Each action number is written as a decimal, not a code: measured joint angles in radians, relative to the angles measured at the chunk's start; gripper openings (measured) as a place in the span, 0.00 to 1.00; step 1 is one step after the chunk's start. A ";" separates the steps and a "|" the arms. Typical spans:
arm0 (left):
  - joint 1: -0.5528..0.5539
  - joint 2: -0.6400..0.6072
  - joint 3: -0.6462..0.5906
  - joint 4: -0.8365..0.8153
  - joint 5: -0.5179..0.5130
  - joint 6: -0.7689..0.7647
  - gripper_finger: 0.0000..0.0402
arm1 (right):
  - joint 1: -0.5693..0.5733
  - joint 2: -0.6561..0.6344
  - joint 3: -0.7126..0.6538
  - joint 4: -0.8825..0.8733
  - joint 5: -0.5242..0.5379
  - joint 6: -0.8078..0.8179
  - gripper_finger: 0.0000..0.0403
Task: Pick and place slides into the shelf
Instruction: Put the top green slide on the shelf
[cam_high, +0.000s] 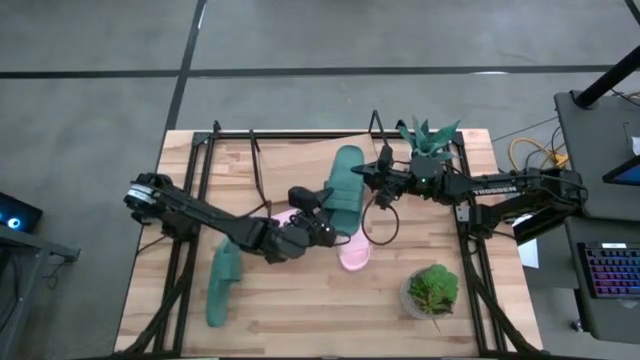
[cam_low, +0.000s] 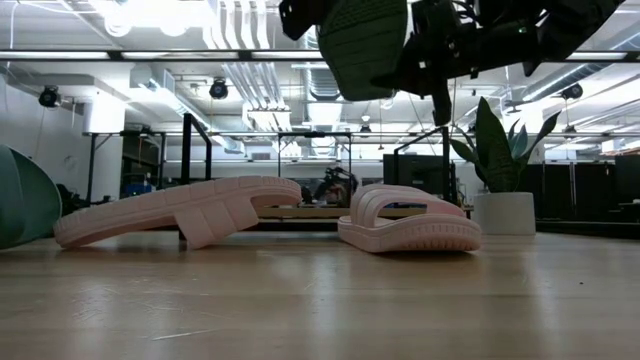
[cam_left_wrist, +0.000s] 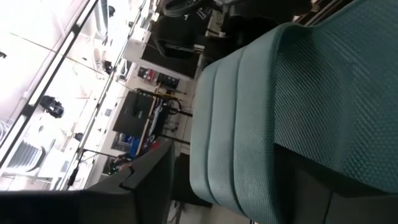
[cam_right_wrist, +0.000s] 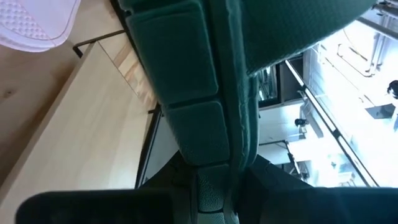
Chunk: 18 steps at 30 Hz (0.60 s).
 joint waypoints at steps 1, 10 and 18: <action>0.002 0.000 0.001 0.003 0.000 0.000 0.54 | 0.000 0.000 0.000 -0.004 0.000 0.001 0.13; 0.009 0.000 0.000 0.003 0.010 0.000 0.37 | 0.000 0.000 0.000 -0.013 -0.009 0.027 0.13; 0.013 0.000 0.000 0.005 0.016 0.000 0.15 | 0.000 0.000 0.000 -0.015 -0.065 0.045 0.13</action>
